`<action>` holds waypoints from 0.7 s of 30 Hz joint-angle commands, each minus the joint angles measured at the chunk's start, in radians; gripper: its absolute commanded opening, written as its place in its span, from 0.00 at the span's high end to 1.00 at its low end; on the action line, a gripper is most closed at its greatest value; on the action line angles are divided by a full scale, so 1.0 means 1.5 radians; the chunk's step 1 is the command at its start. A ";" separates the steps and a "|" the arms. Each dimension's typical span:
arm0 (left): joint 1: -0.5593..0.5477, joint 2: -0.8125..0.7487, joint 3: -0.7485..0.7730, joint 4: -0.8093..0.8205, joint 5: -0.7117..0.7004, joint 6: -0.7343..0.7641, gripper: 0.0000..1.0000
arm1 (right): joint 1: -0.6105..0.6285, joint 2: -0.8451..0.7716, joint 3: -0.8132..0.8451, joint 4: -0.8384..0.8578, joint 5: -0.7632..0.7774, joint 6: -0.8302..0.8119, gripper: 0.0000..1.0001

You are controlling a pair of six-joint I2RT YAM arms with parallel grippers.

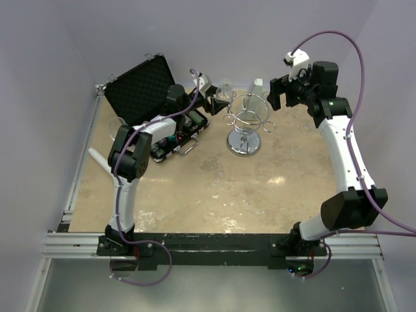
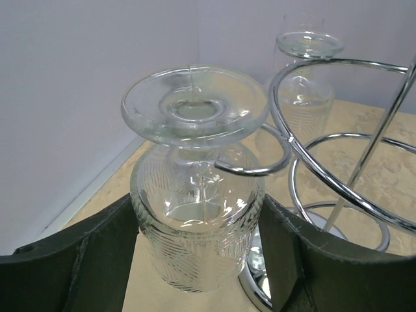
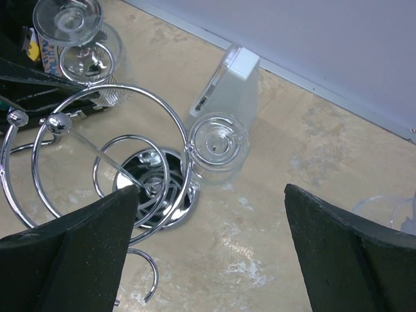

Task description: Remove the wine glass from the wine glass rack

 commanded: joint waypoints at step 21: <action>0.040 -0.151 -0.063 -0.095 -0.059 0.102 1.00 | 0.000 -0.055 -0.008 0.080 -0.062 0.037 0.02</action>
